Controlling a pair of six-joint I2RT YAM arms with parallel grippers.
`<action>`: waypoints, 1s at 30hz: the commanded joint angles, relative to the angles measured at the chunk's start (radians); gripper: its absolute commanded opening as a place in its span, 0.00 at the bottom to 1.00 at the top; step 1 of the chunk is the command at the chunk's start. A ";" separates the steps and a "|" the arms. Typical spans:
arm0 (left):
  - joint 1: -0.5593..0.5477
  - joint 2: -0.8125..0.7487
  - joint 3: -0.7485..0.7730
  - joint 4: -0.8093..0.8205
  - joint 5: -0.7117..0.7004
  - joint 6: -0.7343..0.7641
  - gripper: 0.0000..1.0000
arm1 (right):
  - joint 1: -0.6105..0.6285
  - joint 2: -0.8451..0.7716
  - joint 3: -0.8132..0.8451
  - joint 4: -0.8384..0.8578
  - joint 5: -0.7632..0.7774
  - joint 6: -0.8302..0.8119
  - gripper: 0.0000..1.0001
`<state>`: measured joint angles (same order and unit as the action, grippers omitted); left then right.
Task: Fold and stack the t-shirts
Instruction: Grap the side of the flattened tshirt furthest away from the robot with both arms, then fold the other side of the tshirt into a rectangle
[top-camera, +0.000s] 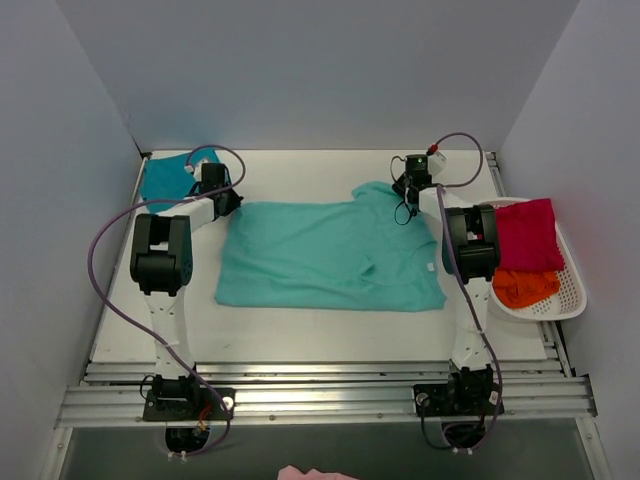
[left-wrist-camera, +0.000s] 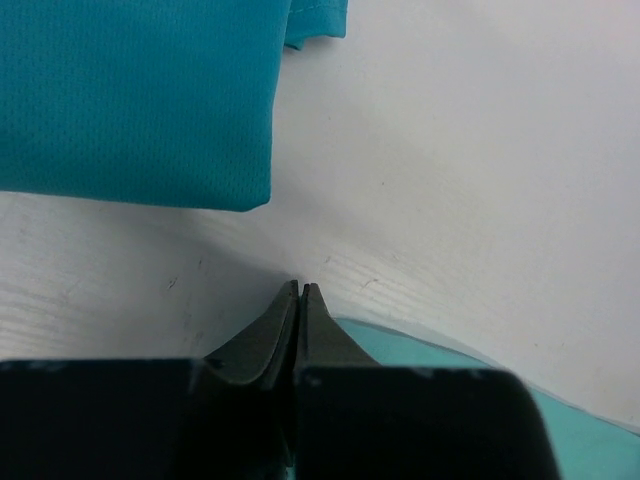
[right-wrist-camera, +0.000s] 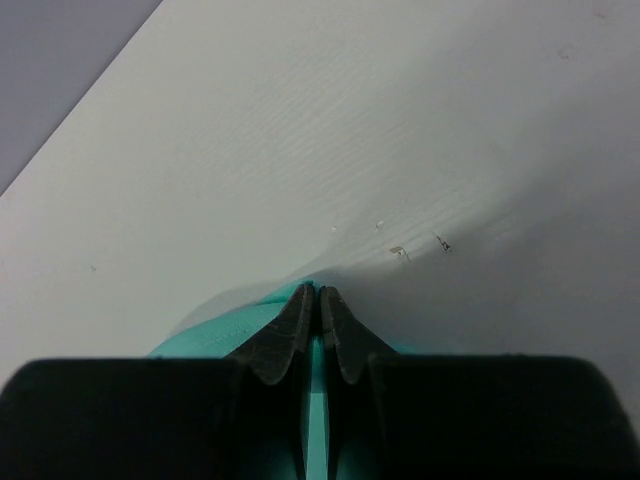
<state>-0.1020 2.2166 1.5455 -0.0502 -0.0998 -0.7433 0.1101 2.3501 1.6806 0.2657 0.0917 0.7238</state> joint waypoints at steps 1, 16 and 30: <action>0.002 -0.093 -0.019 0.023 0.009 0.036 0.02 | 0.002 -0.100 -0.015 -0.019 0.011 -0.018 0.00; 0.002 -0.264 -0.168 0.033 -0.006 0.065 0.02 | 0.026 -0.284 -0.159 -0.017 0.043 -0.029 0.00; 0.002 -0.480 -0.393 0.092 -0.021 0.064 0.02 | 0.082 -0.538 -0.395 -0.025 0.100 -0.026 0.00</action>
<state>-0.1020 1.8233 1.1873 -0.0139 -0.1013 -0.6945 0.1730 1.9163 1.3296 0.2474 0.1444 0.7059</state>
